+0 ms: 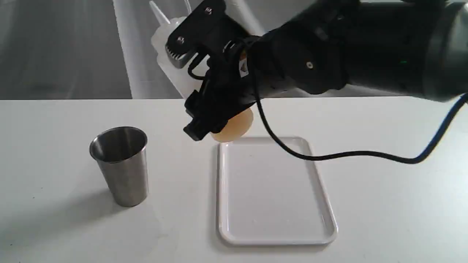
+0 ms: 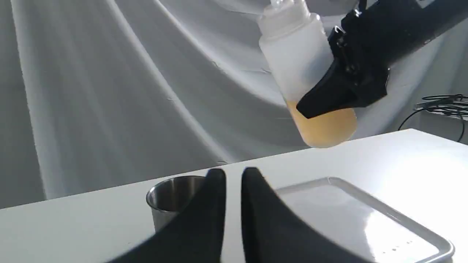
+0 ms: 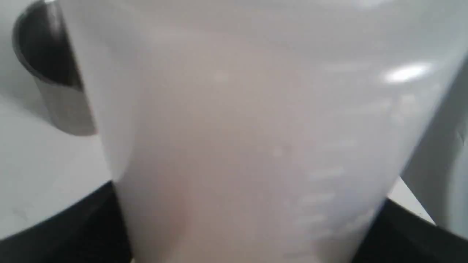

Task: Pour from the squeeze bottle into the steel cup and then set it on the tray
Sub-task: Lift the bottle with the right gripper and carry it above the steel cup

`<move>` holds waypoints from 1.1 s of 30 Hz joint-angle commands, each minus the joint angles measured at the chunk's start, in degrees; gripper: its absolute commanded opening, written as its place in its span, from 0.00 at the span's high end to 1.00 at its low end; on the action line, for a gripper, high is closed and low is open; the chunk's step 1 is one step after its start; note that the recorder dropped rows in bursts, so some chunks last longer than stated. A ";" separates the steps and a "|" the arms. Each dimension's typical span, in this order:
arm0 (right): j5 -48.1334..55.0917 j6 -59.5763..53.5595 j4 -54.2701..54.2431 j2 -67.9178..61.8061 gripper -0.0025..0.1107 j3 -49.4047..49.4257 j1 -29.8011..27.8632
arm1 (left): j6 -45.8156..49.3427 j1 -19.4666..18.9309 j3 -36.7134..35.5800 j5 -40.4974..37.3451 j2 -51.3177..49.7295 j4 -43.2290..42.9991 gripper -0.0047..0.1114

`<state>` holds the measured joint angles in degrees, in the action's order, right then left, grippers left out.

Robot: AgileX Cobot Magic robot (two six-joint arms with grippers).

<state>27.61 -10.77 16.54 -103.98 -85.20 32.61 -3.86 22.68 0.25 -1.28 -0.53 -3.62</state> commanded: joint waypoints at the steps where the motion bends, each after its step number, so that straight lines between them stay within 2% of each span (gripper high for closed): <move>1: 2.07 5.74 11.00 -2.56 0.98 -2.47 2.67 | -0.03 -0.11 -0.25 0.58 -0.38 -0.24 0.89; 5: 3.53 10.20 19.69 -6.62 0.98 -5.55 5.05 | -0.03 -0.11 -0.25 0.58 -0.38 -0.24 0.89; 14: 8.33 10.44 26.63 -13.84 0.98 -13.26 5.57 | -0.03 -0.11 -0.25 0.58 -0.38 -0.24 0.89; 27: 11.05 6.56 36.27 -16.38 0.98 -14.21 6.06 | -0.03 -0.11 -0.25 0.58 -0.38 -0.24 0.89; 33: 13.80 3.14 45.29 -16.38 0.98 -14.21 7.53 | -0.03 -0.11 -0.25 0.58 -0.38 -0.24 0.89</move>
<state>40.85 -6.12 57.28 -121.17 -98.89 39.59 -3.86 22.68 0.25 -1.28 -0.53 -3.62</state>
